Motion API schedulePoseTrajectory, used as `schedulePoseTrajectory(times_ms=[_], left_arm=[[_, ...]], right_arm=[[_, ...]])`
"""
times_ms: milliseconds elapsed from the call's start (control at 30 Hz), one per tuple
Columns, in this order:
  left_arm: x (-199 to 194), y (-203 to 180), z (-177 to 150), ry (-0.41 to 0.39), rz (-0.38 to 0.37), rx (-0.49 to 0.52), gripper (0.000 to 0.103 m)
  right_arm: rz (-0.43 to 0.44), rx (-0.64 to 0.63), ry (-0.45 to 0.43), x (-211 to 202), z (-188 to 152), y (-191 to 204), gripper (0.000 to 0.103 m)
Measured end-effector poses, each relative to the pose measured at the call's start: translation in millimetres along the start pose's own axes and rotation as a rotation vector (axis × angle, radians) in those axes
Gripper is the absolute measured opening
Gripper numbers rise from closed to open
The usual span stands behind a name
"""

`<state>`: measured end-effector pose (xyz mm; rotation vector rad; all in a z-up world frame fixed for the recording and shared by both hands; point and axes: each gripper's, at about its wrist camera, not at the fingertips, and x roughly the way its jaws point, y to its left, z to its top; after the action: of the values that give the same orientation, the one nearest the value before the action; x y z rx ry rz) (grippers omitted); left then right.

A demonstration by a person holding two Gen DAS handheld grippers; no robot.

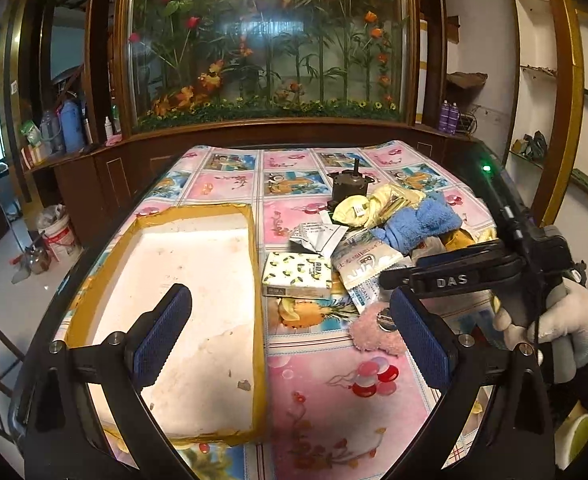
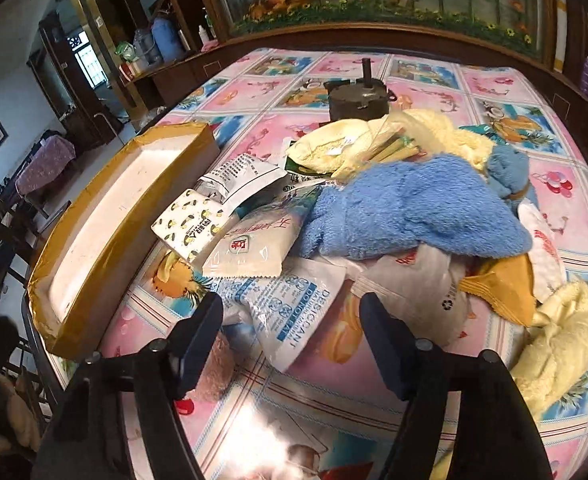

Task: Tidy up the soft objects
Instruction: 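Reach left gripper toward pink puff while right gripper reaches toward desiccant packet, then grasp pink puff with left gripper while right gripper grasps white desiccant packet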

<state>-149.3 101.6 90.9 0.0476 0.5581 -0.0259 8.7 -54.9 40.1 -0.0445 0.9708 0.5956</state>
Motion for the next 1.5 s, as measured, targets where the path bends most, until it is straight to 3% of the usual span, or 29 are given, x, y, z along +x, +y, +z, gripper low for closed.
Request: schedulePoseTrajectory(times_ms=[67,100,167,433,800,867,900,967,1233,1500], left_arm=[[2.3,-5.5,0.4,0.013,-0.023,0.014,0.1],[3.6,-8.5,0.4,0.02,-0.035,0.024,0.1],[8.6,-17.5,-1.3,0.043,-0.061,0.052,0.1],[44.9,-48.2,-3.5,0.17,-0.195,0.077,0.1],[101.6,-93.6,-10.6,0.321,-0.342,0.129,0.099],[113.9,-95.7,-12.3,0.381,-0.366,0.114,0.075],[121.2,-94.8,-14.8,0.423,-0.382,0.096,0.048],[120.9,-89.2,-14.7,0.416,-0.4,0.06,0.04],[122.7,-70.7,-16.5,0.409,-0.415,-0.024,0.039],[121.6,-78.9,-16.3,0.402,-0.365,0.025,0.038]], right_arm=[[0.031,0.015,0.019,7.2,0.4,1.3,0.058],[0.045,0.02,0.023,6.3,-1.0,0.9,0.046],[0.051,0.022,0.021,-0.6,-6.2,-0.5,0.042],[-0.04,0.067,0.04,-36.8,-37.9,-32.2,0.041],[-0.022,0.11,0.028,-56.8,-59.7,-56.1,0.043],[-0.011,0.116,0.023,-55.8,-59.5,-58.1,0.043],[-0.007,0.118,0.021,-54.8,-59.6,-58.3,0.043],[0.002,0.126,0.018,-53.6,-59.6,-59.8,0.043],[0.049,0.157,0.019,-48.5,-60.6,-64.1,0.046],[0.069,0.183,0.003,-41.6,-55.6,-59.7,0.051]])
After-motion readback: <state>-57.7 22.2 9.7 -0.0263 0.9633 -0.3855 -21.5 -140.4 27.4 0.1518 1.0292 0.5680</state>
